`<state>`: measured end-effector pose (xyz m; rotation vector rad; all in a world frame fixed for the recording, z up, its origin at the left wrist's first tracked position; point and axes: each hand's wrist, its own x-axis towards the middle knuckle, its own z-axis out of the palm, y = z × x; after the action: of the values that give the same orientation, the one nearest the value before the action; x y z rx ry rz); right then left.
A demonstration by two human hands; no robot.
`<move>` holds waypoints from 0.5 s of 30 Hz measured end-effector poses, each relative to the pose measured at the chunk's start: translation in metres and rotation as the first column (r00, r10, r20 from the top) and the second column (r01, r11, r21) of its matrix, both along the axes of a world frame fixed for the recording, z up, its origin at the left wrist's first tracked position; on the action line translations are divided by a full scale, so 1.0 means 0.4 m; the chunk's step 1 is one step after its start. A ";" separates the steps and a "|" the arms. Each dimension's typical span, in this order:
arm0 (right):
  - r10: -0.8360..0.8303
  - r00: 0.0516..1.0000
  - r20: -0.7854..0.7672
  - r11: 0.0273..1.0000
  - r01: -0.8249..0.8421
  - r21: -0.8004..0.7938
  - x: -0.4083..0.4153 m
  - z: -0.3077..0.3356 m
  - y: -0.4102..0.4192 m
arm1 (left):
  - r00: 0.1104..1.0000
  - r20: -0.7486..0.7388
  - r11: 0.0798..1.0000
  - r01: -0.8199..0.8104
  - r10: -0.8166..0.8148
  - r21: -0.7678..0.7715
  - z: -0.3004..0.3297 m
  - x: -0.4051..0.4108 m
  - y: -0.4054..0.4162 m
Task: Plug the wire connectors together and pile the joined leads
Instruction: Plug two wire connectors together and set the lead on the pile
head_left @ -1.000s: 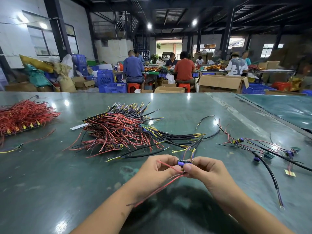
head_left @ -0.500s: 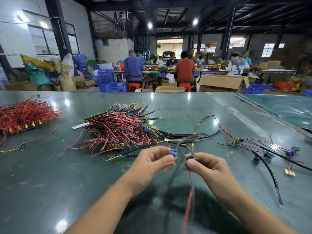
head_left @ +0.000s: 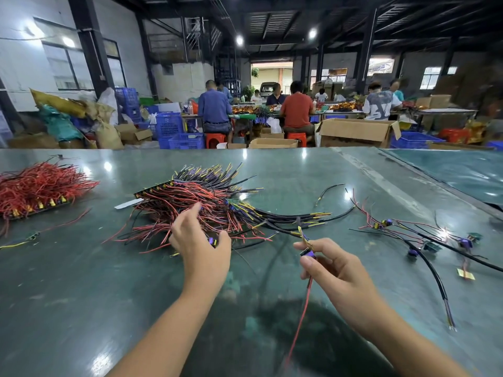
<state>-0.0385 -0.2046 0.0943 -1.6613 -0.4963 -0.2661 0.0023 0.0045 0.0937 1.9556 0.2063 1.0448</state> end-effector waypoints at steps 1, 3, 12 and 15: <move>0.003 1.000 0.014 1.000 -0.002 -0.025 -0.001 -0.001 0.000 | 0.999 0.018 0.997 0.040 -0.041 0.060 0.007 -0.010 -0.009; 0.030 0.999 0.025 0.997 -0.028 -0.066 -0.005 -0.003 0.002 | 0.986 0.025 0.973 0.160 -0.167 0.167 0.019 -0.030 -0.029; 0.045 0.992 0.115 0.962 -0.012 -0.273 -0.010 -0.005 0.012 | 0.719 -0.119 0.590 0.642 -0.684 0.489 0.007 -0.069 -0.067; 0.027 0.994 0.109 0.964 0.003 -0.265 -0.006 -0.007 0.014 | 0.738 -0.010 0.630 0.583 -0.675 0.513 0.010 -0.061 -0.061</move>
<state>-0.0409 -0.1988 0.0914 -1.9107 -0.6485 -0.2953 -0.0223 -0.0199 0.0977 2.0893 -0.8966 0.8176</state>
